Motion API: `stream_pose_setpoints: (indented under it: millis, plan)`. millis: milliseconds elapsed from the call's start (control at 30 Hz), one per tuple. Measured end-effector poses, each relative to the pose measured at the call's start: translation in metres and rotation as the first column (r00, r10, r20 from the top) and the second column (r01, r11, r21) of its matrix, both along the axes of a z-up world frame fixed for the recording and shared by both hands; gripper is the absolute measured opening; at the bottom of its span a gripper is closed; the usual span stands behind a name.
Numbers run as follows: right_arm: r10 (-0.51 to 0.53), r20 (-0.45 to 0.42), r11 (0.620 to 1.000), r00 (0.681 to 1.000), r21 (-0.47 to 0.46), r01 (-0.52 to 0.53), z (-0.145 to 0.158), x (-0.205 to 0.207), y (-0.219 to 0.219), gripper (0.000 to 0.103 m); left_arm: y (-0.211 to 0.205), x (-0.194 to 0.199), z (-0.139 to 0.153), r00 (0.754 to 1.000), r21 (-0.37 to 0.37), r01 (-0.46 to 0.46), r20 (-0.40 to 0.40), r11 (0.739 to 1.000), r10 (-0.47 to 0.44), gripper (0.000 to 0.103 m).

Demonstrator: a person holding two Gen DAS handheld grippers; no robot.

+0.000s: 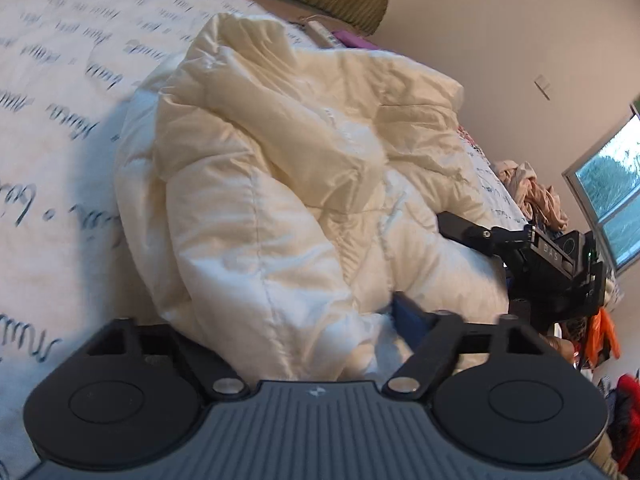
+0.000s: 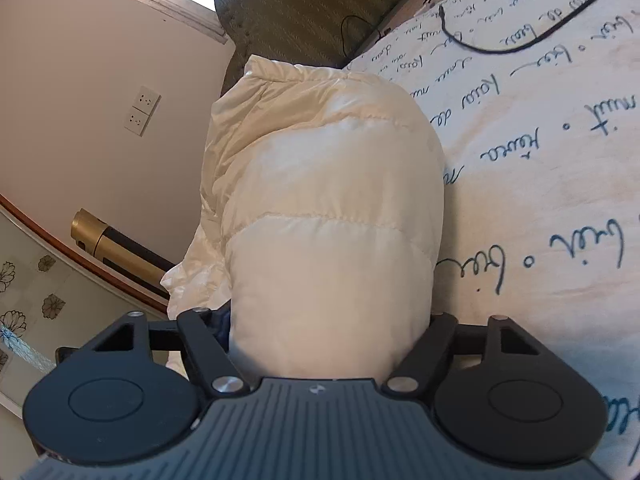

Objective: Fold small clothes

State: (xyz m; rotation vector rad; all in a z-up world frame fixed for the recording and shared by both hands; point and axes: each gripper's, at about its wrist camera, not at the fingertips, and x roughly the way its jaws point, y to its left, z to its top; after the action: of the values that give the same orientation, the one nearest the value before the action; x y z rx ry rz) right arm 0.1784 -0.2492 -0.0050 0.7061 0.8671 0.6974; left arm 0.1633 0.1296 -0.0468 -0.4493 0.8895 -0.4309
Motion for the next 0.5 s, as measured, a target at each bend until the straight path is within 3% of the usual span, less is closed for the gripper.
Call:
stream_pose_setpoints:
  millis: [33,100,300,367,433,500]
  plan:
    - [-0.009,0.019,1.0,1.0,-0.024,0.009,0.006,-0.002,-0.004,0.068,-0.008,0.001,0.004,1.0,0.011,0.009,0.015,1.0,-0.01,0.057]
    - [-0.031,0.065,0.997,0.997,-0.074,0.036,0.019,-0.005,-0.016,0.064,-0.03,0.007,0.012,0.998,0.042,0.035,0.05,0.998,-0.037,0.051]
    - [-0.123,0.177,0.963,0.977,-0.217,0.16,0.057,-0.017,-0.081,0.063,-0.118,0.032,0.019,0.984,0.102,0.139,0.1,0.985,-0.149,0.049]
    - [-0.166,0.181,0.947,0.969,-0.246,0.208,0.061,-0.019,-0.108,0.063,-0.146,0.039,0.02,0.977,0.131,0.161,0.119,0.978,-0.177,0.05]
    - [-0.204,0.172,0.934,0.964,-0.261,0.244,0.058,-0.017,-0.13,0.063,-0.171,0.043,0.019,0.976,0.179,0.154,0.129,0.972,-0.178,0.058]
    - [-0.253,0.133,0.916,0.958,-0.287,0.281,0.048,-0.013,-0.146,0.079,-0.189,0.042,0.021,0.975,0.249,0.123,0.149,0.961,-0.164,0.069]
